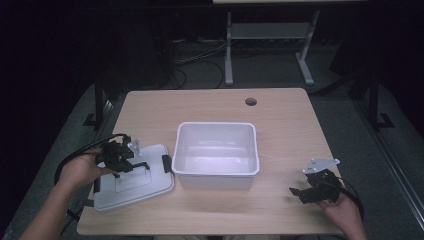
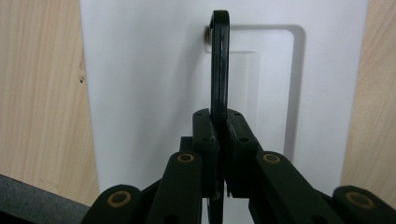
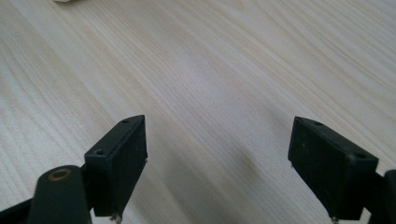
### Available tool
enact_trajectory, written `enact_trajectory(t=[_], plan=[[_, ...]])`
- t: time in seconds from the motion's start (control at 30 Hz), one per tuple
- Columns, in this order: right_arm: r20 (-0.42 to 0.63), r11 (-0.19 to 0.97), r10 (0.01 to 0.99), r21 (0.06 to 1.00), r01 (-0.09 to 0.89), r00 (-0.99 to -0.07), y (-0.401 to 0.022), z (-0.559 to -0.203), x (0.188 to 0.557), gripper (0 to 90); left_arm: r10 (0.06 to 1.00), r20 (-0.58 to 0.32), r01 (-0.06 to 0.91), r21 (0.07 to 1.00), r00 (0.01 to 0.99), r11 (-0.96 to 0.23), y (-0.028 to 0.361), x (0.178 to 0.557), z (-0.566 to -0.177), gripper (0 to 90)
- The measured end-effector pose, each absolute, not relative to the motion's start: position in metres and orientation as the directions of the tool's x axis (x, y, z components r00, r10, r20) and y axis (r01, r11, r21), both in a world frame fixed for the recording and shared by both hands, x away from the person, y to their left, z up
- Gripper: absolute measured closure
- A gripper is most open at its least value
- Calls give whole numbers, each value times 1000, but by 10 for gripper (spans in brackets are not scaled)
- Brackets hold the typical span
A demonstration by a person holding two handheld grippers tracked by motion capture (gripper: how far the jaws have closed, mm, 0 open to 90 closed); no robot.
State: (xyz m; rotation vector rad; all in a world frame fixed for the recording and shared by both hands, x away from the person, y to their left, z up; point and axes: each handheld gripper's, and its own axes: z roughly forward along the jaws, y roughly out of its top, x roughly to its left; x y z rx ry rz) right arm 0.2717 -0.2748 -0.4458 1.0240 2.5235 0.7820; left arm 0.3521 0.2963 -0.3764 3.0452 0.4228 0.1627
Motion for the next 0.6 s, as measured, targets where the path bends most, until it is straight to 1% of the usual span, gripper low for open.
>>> enact_trajectory(t=[0.23,0.33,0.6], plan=[[-78,596,713,591,543,-697,-275,-446,272,191,267,94,260,74,959,-963,297,352,-374,847],[-75,596,712,590,545,-698,-275,-446,272,191,270,90,262,89,959,-961,298,351,-371,847],[-78,599,709,591,540,-701,-274,-446,272,191,254,97,248,71,962,-966,298,348,-361,848]])
